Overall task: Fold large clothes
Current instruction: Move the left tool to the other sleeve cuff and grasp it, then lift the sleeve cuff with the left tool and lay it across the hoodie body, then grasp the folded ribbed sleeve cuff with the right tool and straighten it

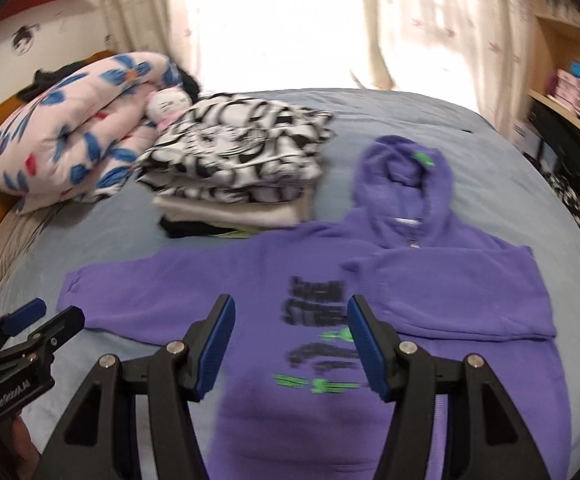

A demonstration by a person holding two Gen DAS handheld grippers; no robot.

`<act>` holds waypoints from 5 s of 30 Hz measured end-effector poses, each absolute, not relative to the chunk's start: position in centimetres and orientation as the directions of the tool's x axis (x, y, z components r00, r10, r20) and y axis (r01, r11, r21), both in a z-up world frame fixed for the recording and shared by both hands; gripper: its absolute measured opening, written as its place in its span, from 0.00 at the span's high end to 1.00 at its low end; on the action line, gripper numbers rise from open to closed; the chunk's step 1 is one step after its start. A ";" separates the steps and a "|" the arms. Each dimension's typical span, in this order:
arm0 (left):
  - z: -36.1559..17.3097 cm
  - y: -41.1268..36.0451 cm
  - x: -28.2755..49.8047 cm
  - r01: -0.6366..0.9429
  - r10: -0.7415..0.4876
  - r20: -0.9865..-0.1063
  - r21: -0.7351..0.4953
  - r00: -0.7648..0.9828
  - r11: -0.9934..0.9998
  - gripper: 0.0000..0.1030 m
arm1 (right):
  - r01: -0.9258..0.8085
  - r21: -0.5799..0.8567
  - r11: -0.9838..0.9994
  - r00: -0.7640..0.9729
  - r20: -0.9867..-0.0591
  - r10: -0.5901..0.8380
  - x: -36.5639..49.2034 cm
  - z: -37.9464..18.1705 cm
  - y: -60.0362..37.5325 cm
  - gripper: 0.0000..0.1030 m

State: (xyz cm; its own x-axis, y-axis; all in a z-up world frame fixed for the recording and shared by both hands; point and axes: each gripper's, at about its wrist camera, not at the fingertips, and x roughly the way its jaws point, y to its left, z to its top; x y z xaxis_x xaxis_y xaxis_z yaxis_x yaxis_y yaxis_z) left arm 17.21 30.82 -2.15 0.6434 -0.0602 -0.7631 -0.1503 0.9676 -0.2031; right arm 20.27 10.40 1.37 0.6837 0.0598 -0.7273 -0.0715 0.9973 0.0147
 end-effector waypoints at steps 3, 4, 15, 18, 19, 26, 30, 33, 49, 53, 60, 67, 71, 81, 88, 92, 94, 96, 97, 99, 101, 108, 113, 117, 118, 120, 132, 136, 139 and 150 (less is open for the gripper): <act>-4.2 34.4 16.5 -0.218 -0.059 -0.774 -0.249 0.631 0.944 0.26 | -0.099 0.012 0.995 0.672 -0.736 0.075 20.7 0.2 13.3 0.43; -5.1 35.6 16.3 -0.242 -0.056 -0.779 -0.262 0.625 0.934 0.26 | -0.108 0.015 0.994 0.666 -0.741 0.084 20.9 -0.2 14.2 0.43; -13.5 45.0 13.1 -0.476 -0.087 -0.780 -0.461 0.620 0.749 0.26 | -0.184 -0.008 0.983 0.591 -0.800 0.105 22.4 -5.3 21.4 0.43; -15.4 47.2 12.3 -0.530 -0.081 -0.772 -0.505 0.631 0.682 0.26 | -0.217 -0.001 0.976 0.581 -0.804 0.128 22.3 -6.1 22.9 0.43; -16.2 47.9 12.1 -0.549 -0.078 -0.768 -0.521 0.636 0.653 0.26 | -0.228 -0.007 0.974 0.584 -0.801 0.131 22.2 -6.2 23.3 0.43; -18.8 50.3 12.5 -0.587 -0.089 -0.731 -0.608 0.677 0.534 0.26 | -0.276 -0.017 0.961 0.563 -0.814 0.147 22.4 -7.8 25.0 0.43; -19.0 51.3 15.5 -0.604 -0.099 -0.747 -0.601 0.658 0.524 0.27 | -0.272 -0.015 0.962 0.553 -0.820 0.144 22.8 -8.4 24.7 0.43; -19.1 52.3 17.8 -0.604 -0.123 -0.743 -0.618 0.658 0.503 0.29 | -0.257 -0.020 0.966 0.548 -0.827 0.128 23.2 -8.9 24.3 0.43; -17.4 50.3 22.5 -0.499 -0.059 -0.764 -0.475 0.642 0.725 0.85 | -0.203 -0.126 0.971 0.516 -0.857 -0.003 25.6 -11.2 25.7 0.43; -13.2 47.7 21.9 -0.414 -0.013 -0.715 -0.420 0.699 0.807 0.85 | -0.183 -0.116 0.976 0.514 -0.858 -0.006 25.4 -10.9 24.9 0.43; -5.7 41.7 19.9 -0.260 0.000 -0.607 -0.341 0.795 0.903 0.85 | -0.121 -0.086 0.989 0.534 -0.846 -0.009 24.7 -8.7 21.9 0.43; -1.6 35.1 18.4 -0.125 -0.049 -0.555 -0.271 0.831 0.954 0.85 | -0.063 -0.073 0.995 0.563 -0.826 -0.025 23.5 -6.4 18.2 0.43; -0.8 32.1 18.1 -0.077 -0.074 -0.558 -0.242 0.827 0.967 0.85 | -0.027 -0.056 0.998 0.573 -0.819 -0.030 22.8 -5.5 15.6 0.43; -0.2 23.1 18.4 0.009 -0.118 -0.612 -0.179 0.782 0.984 0.85 | 0.047 -0.028 0.999 0.603 -0.796 -0.051 20.7 -4.3 7.8 0.43; -2.4 15.7 19.5 0.078 -0.144 -0.688 -0.127 0.711 0.989 0.85 | 0.121 -0.027 0.992 0.602 -0.793 -0.095 19.0 -5.0 0.8 0.43; -5.0 11.2 20.2 0.116 -0.152 -0.745 -0.101 0.650 0.988 0.85 | 0.184 -0.013 0.983 0.580 -0.806 -0.119 18.0 -6.2 -3.6 0.43; -6.9 8.8 20.5 0.140 -0.155 -0.777 -0.087 0.610 0.986 0.85 | 0.203 0.002 0.979 0.578 -0.808 -0.118 17.4 -6.6 -5.5 0.43; -8.7 6.5 20.7 0.159 -0.153 -0.807 -0.075 0.570 0.984 0.84 | 0.221 0.019 0.975 0.575 -0.810 -0.115 16.9 -7.1 -7.4 0.43; -9.4 5.9 20.8 0.166 -0.156 -0.817 -0.075 0.555 0.983 0.84 | 0.226 0.024 0.974 0.573 -0.812 -0.113 16.6 -7.3 -8.0 0.43; -11.1 4.3 20.8 0.177 -0.151 -0.843 -0.068 0.517 0.982 0.79 | 0.234 0.038 0.972 0.563 -0.820 -0.103 16.2 -7.9 -9.5 0.43; -12.3 3.1 20.6 0.194 -0.168 -0.860 -0.083 0.482 0.978 0.68 | 0.233 0.053 0.971 0.554 -0.828 -0.088 16.0 -8.4 -10.4 0.43; -11.8 2.7 19.2 0.246 -0.285 -0.850 -0.190 0.444 0.950 0.36 | 0.210 0.129 0.969 0.542 -0.840 -0.006 15.3 -9.3 -12.4 0.43; -10.0 5.5 17.4 0.198 -0.293 -0.832 -0.225 0.470 0.954 0.35 | 0.175 0.186 0.967 0.535 -0.843 0.066 15.5 -9.4 -11.9 0.43; -9.3 8.5 17.1 0.138 -0.273 -0.826 -0.236 0.494 0.962 0.35 | 0.154 0.242 0.958 0.517 -0.846 0.130 15.9 -9.8 -11.1 0.43; -9.2 9.4 16.9 0.123 -0.265 -0.823 -0.235 0.502 0.964 0.35 | 0.152 0.257 0.954 0.512 -0.846 0.147 16.0 -9.9 -10.9 0.43; -9.1 10.9 16.5 0.093 -0.238 -0.822 -0.222 0.518 0.971 0.35 | 0.145 0.304 0.942 0.503 -0.842 0.194 16.2 -10.0 -10.6 0.43; -10.6 15.8 16.1 -0.033 -0.164 -0.837 -0.212 0.522 0.977 0.35 | 0.131 0.512 0.849 0.428 -0.802 0.418 20.2 -10.9 -7.9 0.42; -10.7 15.5 16.1 -0.023 -0.164 -0.833 -0.207 0.528 0.978 0.35 | 0.150 0.552 0.820 0.436 -0.782 0.446 20.5 -10.4 -8.2 0.42; -10.9 15.3 16.1 -0.020 -0.166 -0.834 -0.207 0.526 0.978 0.35 | 0.187 0.611 0.769 0.426 -0.756 0.497 20.4 -11.1 -8.9 0.42; -10.6 15.9 15.9 -0.033 -0.170 -0.828 -0.222 0.535 0.975 0.35 | 0.185 0.674 0.716 0.418 -0.713 0.563 20.9 -10.9 -7.5 0.41</act>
